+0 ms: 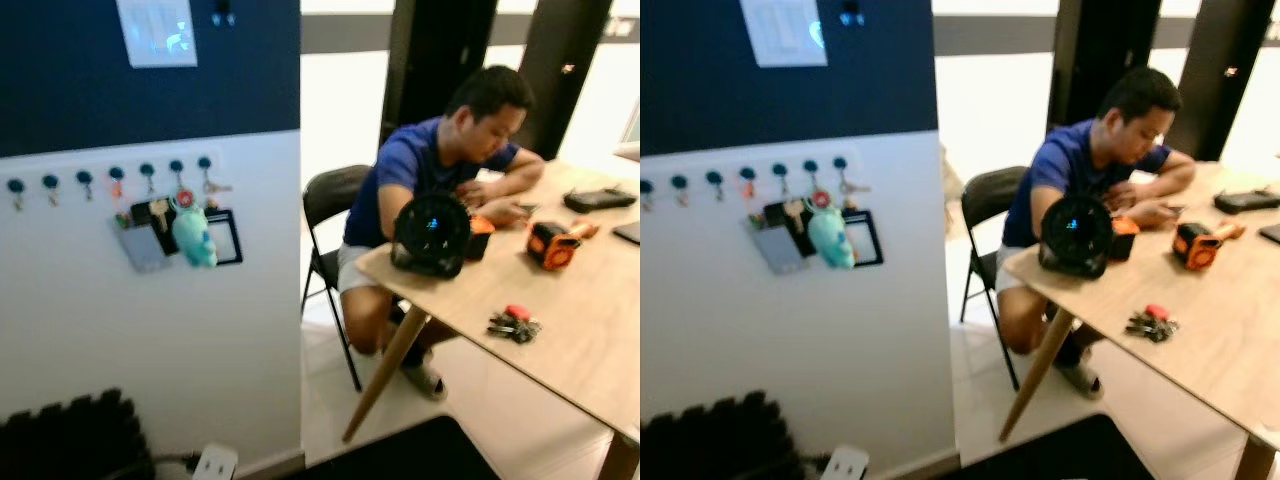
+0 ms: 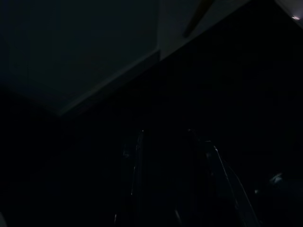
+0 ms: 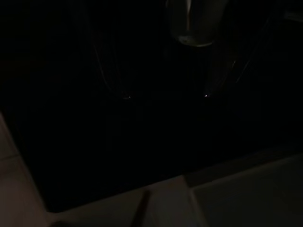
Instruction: Hang keys on a hook
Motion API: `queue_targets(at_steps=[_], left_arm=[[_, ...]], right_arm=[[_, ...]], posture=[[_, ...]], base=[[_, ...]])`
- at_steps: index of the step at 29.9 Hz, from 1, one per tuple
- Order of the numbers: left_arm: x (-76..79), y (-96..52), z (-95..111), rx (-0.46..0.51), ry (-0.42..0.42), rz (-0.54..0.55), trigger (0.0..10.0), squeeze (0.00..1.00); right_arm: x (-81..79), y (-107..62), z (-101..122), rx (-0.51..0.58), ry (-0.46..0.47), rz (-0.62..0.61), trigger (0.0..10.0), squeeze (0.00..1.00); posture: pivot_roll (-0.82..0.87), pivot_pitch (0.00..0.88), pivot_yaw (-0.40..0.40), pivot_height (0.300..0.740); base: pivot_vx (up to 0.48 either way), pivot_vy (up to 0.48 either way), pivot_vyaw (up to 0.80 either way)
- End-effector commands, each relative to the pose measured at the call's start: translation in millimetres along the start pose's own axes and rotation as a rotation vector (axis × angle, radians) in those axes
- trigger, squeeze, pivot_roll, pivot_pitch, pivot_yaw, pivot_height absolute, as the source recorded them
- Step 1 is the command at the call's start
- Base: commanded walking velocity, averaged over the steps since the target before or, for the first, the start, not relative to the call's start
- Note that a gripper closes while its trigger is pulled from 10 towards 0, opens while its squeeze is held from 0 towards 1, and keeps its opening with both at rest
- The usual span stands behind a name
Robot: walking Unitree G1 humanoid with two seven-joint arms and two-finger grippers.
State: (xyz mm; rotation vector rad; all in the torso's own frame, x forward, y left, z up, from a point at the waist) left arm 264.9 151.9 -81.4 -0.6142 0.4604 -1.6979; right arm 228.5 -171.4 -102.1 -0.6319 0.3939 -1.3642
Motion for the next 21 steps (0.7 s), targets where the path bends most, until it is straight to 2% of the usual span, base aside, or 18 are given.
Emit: queue_targets(at_steps=[1, 21], left_arm=[[-3.8, -2.6, -4.3, -0.006, -0.001, 0.011, 10.0, 0.00], [-4.8, -2.7, -2.2, 0.007, -0.005, 0.012, 10.0, 0.00]], right_arm=[[-4.4, -1.7, -5.8, -0.018, 0.007, 0.009, 10.0, 0.00], [-5.4, -1.9, -6.4, -0.019, 0.006, 0.012, 10.0, 0.00]], posture=[[0.03, 0.001, 0.040, 0.740], [0.03, 0.005, 0.041, 0.740]], base=[[0.000, 0.000, -0.80], [0.000, 0.000, -0.80]])
Point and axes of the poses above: a point about 5 cm out from each wrist's last joint towards the gripper, its own y axis pointing out of the wrist towards the gripper, its own z axis along the axis of the wrist's last joint, x = y × z, the point moved 5 cm from there along y, pointing out of the wrist towards the gripper, and after that the axes turned 11 degrees about -y, right-handed, at the moved point
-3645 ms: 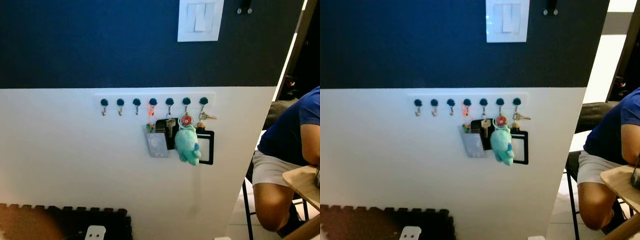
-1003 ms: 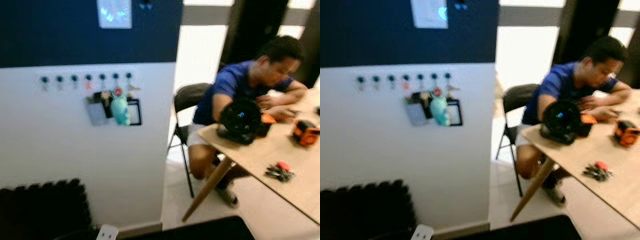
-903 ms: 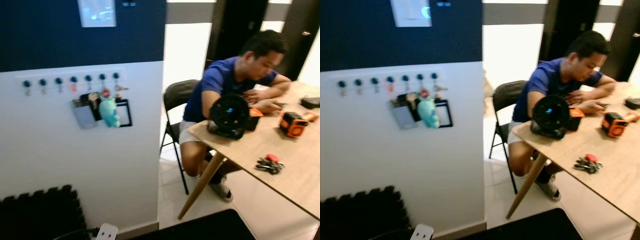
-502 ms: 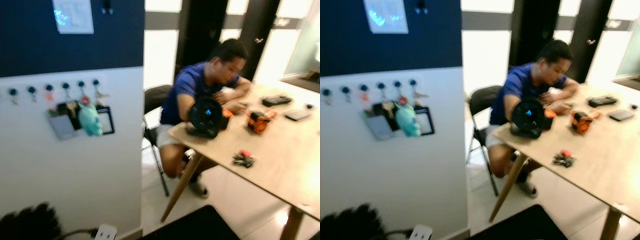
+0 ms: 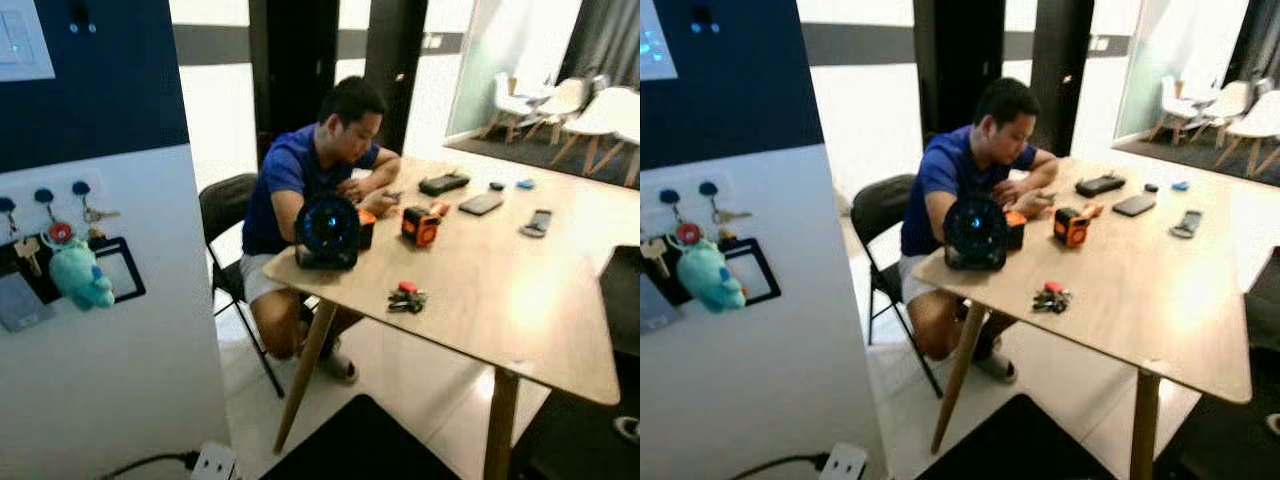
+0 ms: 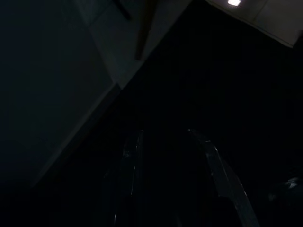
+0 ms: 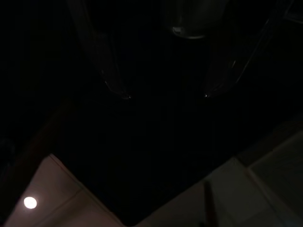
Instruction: Hang keys on a hook
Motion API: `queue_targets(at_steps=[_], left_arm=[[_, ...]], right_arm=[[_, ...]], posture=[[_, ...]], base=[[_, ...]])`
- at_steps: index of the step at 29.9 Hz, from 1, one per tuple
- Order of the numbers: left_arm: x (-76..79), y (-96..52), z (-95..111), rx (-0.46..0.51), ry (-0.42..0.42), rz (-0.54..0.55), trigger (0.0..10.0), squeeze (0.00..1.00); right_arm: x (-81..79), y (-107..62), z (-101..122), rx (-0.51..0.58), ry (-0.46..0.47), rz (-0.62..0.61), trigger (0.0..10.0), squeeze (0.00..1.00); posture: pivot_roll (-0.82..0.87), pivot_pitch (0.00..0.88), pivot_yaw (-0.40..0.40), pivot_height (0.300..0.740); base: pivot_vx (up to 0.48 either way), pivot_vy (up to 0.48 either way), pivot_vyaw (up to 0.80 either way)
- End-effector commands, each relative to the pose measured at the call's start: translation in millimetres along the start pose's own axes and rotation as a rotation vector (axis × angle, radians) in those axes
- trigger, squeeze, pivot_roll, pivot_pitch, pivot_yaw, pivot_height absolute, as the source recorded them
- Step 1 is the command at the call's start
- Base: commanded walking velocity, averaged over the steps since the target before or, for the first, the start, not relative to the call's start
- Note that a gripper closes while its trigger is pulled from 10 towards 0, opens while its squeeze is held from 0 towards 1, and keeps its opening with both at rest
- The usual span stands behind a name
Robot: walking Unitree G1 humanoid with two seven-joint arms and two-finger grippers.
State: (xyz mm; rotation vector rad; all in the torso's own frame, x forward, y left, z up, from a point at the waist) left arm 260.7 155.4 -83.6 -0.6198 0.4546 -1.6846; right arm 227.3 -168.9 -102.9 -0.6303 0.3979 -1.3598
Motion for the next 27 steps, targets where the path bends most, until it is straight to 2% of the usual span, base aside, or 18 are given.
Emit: queue_targets(at_steps=[1, 27], left_arm=[[-1.6, 0.0, 2.4, 0.007, 0.006, 0.003, 10.0, 0.00], [0.5, 1.7, 10.2, 0.041, 0.005, -0.001, 10.0, 0.00]], right_arm=[[-2.8, -1.7, -5.7, -0.018, 0.004, 0.008, 10.0, 0.00], [-1.9, -1.0, -4.4, -0.017, 0.003, 0.007, 10.0, 0.00]], posture=[[0.03, 0.005, 0.041, 0.740], [0.03, 0.001, 0.039, 0.740]], base=[[0.000, 0.000, -0.80], [0.000, 0.000, -0.80]])
Point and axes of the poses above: a point about 5 cm out from each wrist's last joint towards the gripper, its own y axis pointing out of the wrist towards the gripper, its own z axis along the axis of the wrist's last joint, x = y × z, the point moved 5 cm from there along y, pointing out of the wrist towards the gripper, and after that the axes turned 11 degrees about -y, right-handed, at the moved point
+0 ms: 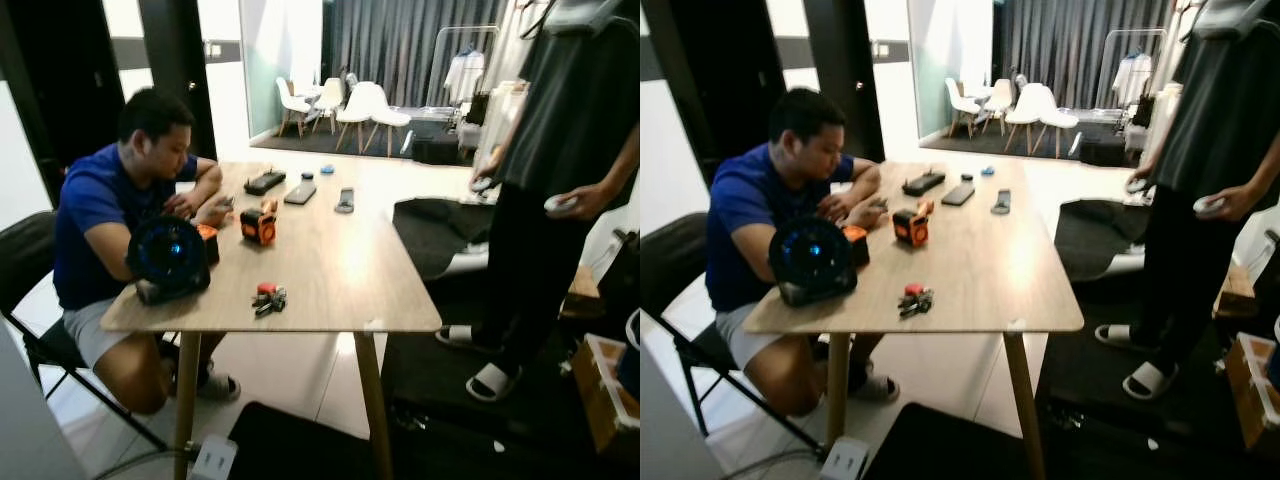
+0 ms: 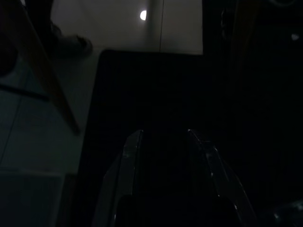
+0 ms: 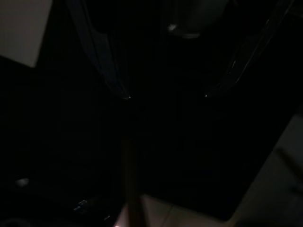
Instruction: Hang keys on a hook
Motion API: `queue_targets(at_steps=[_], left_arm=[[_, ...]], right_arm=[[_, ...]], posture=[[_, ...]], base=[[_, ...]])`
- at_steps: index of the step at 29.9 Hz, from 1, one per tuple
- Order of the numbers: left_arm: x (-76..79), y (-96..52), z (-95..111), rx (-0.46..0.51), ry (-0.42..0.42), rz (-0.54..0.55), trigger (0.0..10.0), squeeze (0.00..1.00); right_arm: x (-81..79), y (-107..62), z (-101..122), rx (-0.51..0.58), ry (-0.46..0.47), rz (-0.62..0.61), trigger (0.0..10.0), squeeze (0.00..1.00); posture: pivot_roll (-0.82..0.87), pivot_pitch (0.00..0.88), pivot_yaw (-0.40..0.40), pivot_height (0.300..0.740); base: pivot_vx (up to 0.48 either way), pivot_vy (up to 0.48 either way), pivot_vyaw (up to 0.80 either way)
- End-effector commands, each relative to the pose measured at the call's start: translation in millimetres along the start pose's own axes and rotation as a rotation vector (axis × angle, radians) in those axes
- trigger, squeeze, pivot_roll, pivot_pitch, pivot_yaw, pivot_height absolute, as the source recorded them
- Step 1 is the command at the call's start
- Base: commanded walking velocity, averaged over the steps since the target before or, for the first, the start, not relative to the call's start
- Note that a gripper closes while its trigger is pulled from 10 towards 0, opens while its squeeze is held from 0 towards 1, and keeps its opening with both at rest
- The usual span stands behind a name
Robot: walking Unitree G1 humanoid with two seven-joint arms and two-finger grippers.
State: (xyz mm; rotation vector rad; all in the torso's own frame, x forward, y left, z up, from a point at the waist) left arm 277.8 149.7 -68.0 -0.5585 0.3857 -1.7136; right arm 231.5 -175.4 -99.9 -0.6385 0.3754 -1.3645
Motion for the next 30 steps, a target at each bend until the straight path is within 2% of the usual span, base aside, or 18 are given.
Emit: queue_targets(at_steps=[1, 5, 19, 23, 26, 30], left_arm=[[-5.4, -4.3, -12.3, -0.040, -0.004, 0.020, 10.0, 0.00], [-6.9, -4.4, -11.5, -0.034, -0.004, 0.030, 10.0, 0.00], [-6.8, -3.0, -6.8, -0.012, -0.024, 0.045, 10.0, 0.00], [-8.4, -2.3, -4.4, -0.004, -0.031, 0.055, 10.0, 0.00], [-8.5, -2.3, -4.3, -0.003, -0.032, 0.055, 10.0, 0.00], [-8.4, -1.9, -3.6, -0.002, -0.028, 0.058, 10.0, 0.00]], right_arm=[[-9.3, -2.0, -7.7, -0.024, 0.020, 0.018, 10.0, 0.00], [-9.7, -1.7, -5.7, -0.013, 0.006, 0.023, 10.0, 0.00], [-10.6, -1.2, -5.4, -0.015, 0.012, 0.027, 10.0, 0.00], [-16.1, -2.0, -5.8, -0.011, -0.052, 0.061, 10.0, 0.00], [-16.3, -2.1, -6.0, -0.011, -0.051, 0.063, 10.0, 0.00], [-16.7, -2.0, -6.0, -0.014, -0.083, 0.070, 10.0, 0.00]], posture=[[0.03, 0.001, 0.039, 0.740], [0.03, 0.002, 0.038, 0.740], [0.03, 0.001, 0.036, 0.740], [0.03, 0.000, 0.036, 0.740], [0.03, 0.000, 0.036, 0.740], [0.03, 0.000, 0.035, 0.740]], base=[[0.000, 0.000, -0.80], [0.000, 0.000, -0.70], [0.000, 0.000, 0.00], [0.000, 0.000, 0.00], [0.000, 0.000, 0.00], [0.000, 0.000, 0.80]])
Point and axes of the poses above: a point about 5 cm out from each wrist's last joint towards the gripper, its own y axis pointing out of the wrist towards the gripper, its own z axis along the axis of the wrist's last joint, x = y × z, the point moved 5 cm from there along y, pointing out of the wrist towards the gripper, and after that the axes turned 11 degrees about -y, right-handed, at the moved point
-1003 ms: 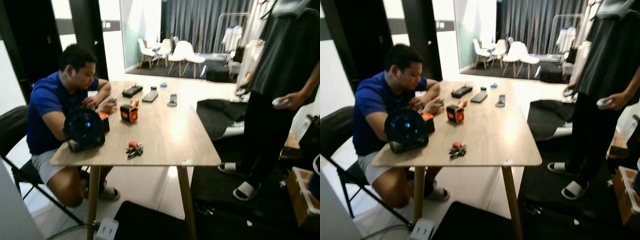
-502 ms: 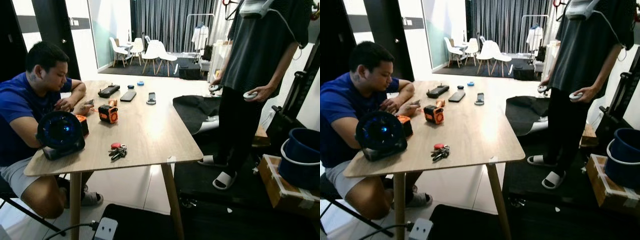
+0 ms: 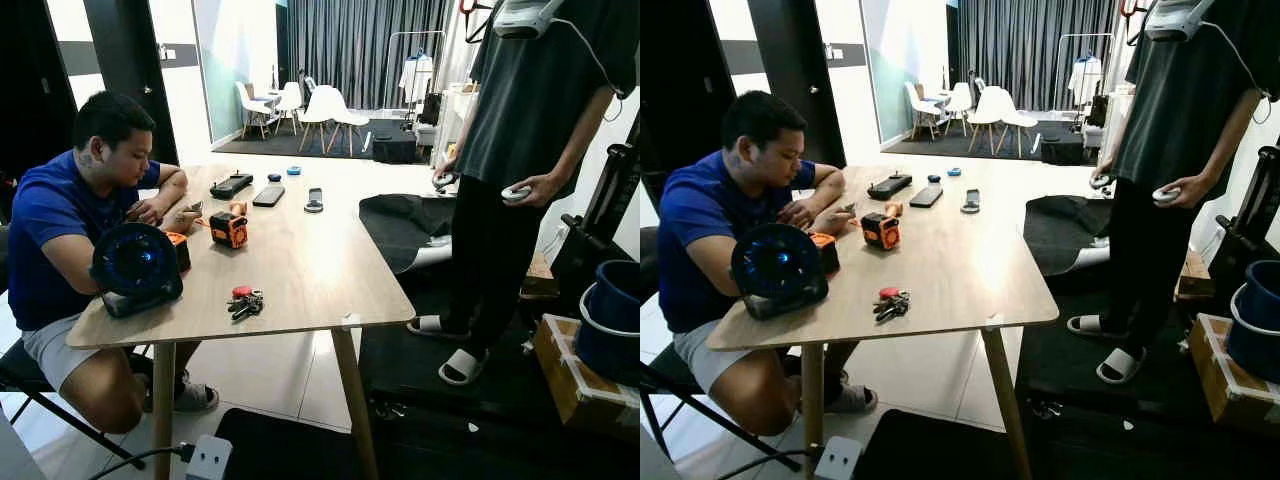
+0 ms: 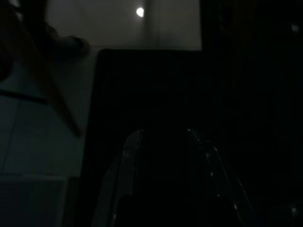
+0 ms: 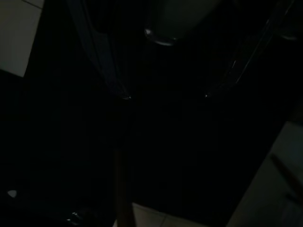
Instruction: Hang keys on a hook
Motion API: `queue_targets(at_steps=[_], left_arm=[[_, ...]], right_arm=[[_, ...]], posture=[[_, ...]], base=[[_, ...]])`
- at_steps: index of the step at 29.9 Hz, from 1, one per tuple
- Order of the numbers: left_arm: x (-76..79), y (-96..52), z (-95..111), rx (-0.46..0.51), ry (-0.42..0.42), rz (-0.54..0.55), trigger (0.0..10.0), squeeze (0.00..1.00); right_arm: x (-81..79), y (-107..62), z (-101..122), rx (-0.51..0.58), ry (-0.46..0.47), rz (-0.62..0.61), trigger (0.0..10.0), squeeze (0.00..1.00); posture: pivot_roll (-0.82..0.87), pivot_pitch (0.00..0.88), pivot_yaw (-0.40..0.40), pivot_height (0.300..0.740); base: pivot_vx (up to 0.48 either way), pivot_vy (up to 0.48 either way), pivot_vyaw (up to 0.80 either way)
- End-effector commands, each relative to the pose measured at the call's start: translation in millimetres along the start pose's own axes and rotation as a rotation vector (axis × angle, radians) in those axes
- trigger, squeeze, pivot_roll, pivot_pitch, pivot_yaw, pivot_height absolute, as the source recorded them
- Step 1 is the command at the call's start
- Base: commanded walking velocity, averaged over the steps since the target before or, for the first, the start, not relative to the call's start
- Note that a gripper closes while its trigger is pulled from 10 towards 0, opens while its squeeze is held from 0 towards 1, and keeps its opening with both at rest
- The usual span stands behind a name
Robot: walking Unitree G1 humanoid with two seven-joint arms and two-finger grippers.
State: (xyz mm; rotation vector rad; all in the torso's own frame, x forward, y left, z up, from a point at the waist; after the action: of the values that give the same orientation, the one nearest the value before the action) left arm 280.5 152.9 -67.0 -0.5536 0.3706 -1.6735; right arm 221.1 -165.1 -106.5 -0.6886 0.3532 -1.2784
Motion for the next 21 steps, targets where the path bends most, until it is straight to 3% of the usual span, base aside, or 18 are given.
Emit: queue_targets(at_steps=[1, 5, 21], left_arm=[[-5.2, -2.8, -6.1, -0.015, -0.010, 0.022, 10.0, 0.00], [-5.2, -3.2, -7.3, -0.018, -0.003, 0.024, 10.0, 0.00], [-7.6, -2.7, -4.8, -0.012, -0.030, 0.029, 10.0, 0.00]], right_arm=[[-3.5, 1.4, 3.6, 0.013, -0.013, 0.008, 10.0, 0.00], [-1.7, 0.9, 2.6, 0.013, 0.046, -0.005, 10.0, 0.00], [-1.2, 1.0, 2.3, 0.009, 0.039, -0.010, 10.0, 0.00]], posture=[[0.03, 0.000, 0.034, 0.740], [0.03, 0.000, 0.036, 0.740], [0.03, 0.000, 0.036, 0.740]], base=[[0.000, 0.000, 0.80], [0.000, 0.000, 0.00], [0.000, 0.000, 0.00]])
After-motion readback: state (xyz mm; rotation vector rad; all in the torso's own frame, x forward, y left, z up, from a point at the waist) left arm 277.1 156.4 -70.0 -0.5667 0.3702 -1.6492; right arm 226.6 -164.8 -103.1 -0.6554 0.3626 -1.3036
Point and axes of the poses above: a point about 5 cm out from each wrist's last joint towards the gripper, its own y axis pointing out of the wrist towards the gripper, its own z axis along the axis of the wrist's last joint, x = y × z, the point moved 5 cm from there along y, pointing out of the wrist towards the gripper, and after that the axes turned 11 degrees about -y, right-handed, at the moved point
